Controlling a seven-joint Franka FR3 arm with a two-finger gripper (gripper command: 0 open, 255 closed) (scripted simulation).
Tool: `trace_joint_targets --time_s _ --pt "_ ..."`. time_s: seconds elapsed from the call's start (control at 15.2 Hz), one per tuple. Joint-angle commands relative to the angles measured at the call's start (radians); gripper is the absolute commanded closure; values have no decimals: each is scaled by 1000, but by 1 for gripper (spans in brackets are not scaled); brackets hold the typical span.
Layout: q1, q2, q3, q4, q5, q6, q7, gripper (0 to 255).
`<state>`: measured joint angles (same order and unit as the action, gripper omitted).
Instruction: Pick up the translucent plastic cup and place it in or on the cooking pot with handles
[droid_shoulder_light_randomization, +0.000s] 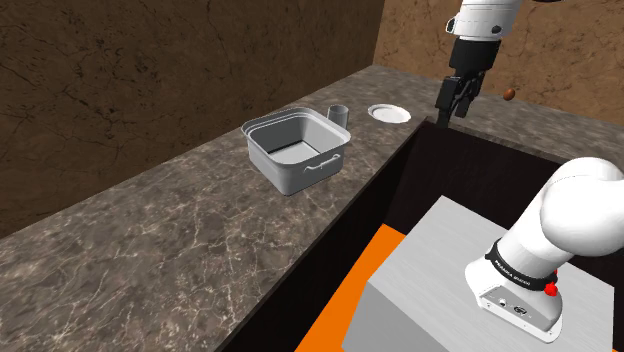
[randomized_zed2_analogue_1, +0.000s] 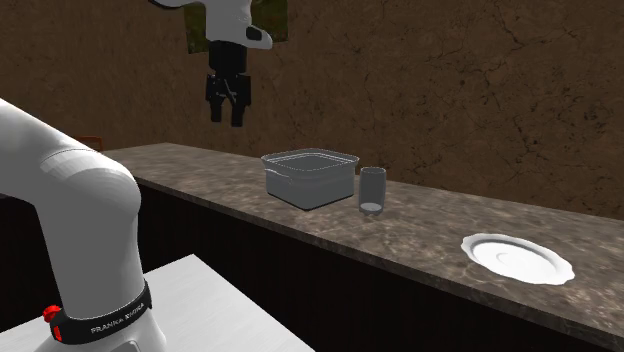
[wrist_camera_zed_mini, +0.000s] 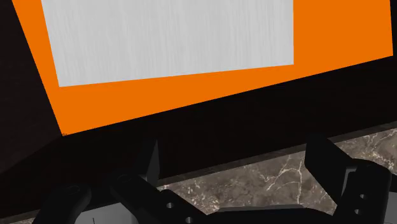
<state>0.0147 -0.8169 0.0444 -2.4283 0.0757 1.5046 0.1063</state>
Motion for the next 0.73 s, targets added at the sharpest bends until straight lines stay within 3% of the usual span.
trace_joint_targets --time_s 0.0,0.66 --pt "0 0 0 0 0 0 0 0" --pt "-37 350 -15 106 -28 276 -12 0"
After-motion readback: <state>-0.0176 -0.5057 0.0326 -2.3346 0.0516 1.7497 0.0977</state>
